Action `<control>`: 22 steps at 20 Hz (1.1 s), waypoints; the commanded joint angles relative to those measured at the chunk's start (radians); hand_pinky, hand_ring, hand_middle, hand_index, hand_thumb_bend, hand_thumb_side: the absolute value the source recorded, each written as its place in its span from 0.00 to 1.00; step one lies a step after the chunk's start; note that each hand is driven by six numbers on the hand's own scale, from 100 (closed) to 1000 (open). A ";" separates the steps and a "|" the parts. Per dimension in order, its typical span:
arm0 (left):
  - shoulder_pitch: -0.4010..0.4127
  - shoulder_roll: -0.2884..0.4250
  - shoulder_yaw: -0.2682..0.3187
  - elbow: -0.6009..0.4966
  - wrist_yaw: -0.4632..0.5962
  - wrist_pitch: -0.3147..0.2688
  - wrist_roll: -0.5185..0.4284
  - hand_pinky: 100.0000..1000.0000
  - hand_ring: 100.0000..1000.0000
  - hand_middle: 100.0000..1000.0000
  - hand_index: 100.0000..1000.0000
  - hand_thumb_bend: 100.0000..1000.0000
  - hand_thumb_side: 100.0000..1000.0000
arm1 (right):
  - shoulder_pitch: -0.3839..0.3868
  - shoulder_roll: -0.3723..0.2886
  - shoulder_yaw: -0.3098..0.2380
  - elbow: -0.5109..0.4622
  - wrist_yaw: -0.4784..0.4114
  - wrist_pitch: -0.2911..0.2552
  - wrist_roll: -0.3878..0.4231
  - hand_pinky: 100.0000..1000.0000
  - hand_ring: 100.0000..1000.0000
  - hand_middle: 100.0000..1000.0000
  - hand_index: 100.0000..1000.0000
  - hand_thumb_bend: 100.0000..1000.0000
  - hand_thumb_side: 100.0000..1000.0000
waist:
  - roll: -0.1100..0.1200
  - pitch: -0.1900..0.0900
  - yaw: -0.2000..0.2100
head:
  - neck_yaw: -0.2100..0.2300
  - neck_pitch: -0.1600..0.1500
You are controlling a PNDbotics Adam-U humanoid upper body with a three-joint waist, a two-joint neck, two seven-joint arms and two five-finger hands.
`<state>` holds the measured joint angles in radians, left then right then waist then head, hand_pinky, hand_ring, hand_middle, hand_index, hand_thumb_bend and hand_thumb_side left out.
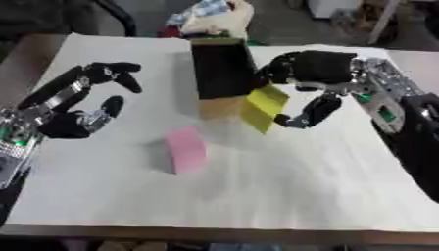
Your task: Pick up objects on the table and place them in the box.
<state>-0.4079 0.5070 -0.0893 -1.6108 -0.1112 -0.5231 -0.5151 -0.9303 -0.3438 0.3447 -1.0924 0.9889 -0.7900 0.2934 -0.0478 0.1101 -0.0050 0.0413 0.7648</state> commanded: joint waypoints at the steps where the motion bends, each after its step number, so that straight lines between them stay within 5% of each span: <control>1: -0.023 0.008 0.001 -0.023 0.009 -0.001 -0.006 0.72 0.67 0.60 0.94 0.00 0.74 | -0.043 0.015 -0.044 0.015 0.056 0.020 -0.030 0.87 0.82 0.85 0.70 0.13 0.36 | 0.007 -0.016 0.003 | -0.003 0.005; 8: -0.033 0.003 -0.006 -0.028 0.020 -0.001 -0.011 0.72 0.67 0.60 0.94 0.00 0.73 | -0.094 0.092 -0.135 0.109 0.205 0.094 -0.091 0.87 0.81 0.85 0.70 0.13 0.34 | 0.008 -0.017 0.026 | -0.018 0.005; 22: -0.066 -0.015 -0.019 -0.036 0.032 -0.004 -0.027 0.72 0.67 0.60 0.94 0.00 0.73 | -0.134 0.230 -0.373 0.297 0.567 0.352 -0.244 0.85 0.81 0.84 0.75 0.08 0.33 | 0.018 0.005 0.094 | -0.075 -0.022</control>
<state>-0.4532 0.4836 -0.1114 -1.6271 -0.0847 -0.5256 -0.5381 -1.0353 -0.1094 -0.0067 -0.7954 1.5295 -0.4600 0.0611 -0.0361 0.1288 0.0910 -0.0269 0.7542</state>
